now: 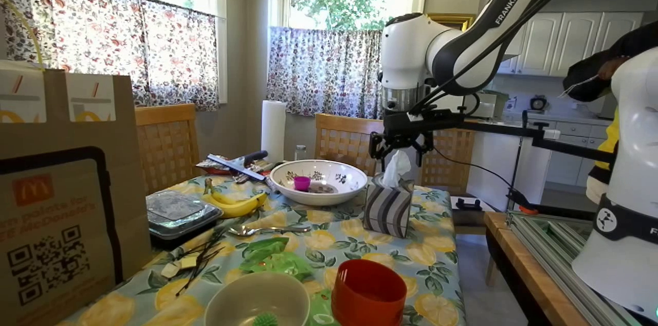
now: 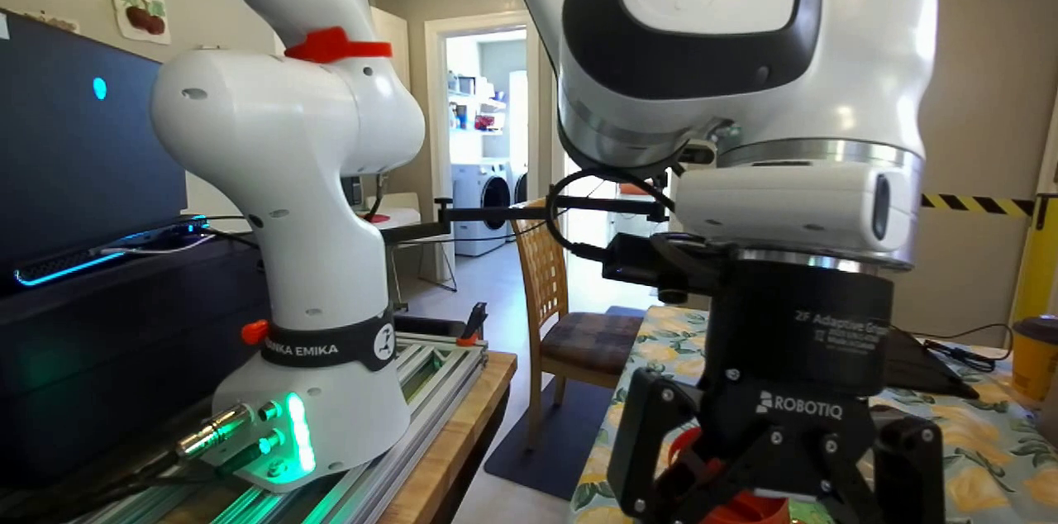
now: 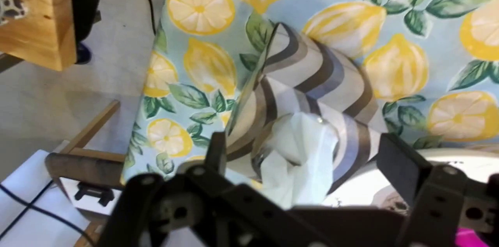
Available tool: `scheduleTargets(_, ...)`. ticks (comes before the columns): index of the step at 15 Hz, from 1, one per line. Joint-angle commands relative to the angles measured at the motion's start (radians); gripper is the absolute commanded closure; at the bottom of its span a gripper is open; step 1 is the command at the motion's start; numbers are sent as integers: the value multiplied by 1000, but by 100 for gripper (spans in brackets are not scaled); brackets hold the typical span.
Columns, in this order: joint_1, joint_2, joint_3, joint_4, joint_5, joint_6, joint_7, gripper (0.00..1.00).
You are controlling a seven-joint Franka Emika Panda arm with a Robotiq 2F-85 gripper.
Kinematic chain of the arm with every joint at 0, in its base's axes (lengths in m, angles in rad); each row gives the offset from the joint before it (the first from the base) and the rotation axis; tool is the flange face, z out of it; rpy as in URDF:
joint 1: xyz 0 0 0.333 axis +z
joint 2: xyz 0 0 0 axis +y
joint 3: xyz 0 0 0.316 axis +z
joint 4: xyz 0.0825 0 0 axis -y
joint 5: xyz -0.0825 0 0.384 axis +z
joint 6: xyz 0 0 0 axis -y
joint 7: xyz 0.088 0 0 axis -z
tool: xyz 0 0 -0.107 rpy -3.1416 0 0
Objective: Shift the orange bowl to the left, then wipe it with a tissue
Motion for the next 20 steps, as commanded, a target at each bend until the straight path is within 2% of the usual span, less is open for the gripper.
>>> scheduleTargets(1,-18,-2,20,18,-150,-86,262,4)
scheduleTargets(2,-15,11,22,26,-183,-111,330,10)
scheduleTargets(3,-10,23,25,32,-211,-142,398,8)
scheduleTargets(4,-9,40,26,46,-229,-170,451,31)
scheduleTargets(6,-7,69,26,82,-253,-231,543,35)
scheduleTargets(8,-1,103,26,132,-281,-293,629,52)
scheduleTargets(11,16,154,27,201,-391,-345,789,75)
scheduleTargets(14,27,210,28,250,-452,-375,869,98)
scheduleTargets(15,29,225,29,258,-455,-369,875,100)
scheduleTargets(16,32,234,29,262,-470,-361,894,64)
scheduleTargets(17,33,241,31,262,-469,-350,893,68)
scheduleTargets(18,37,234,34,252,-473,-334,902,68)
scheduleTargets(20,46,195,41,209,-477,-297,911,56)
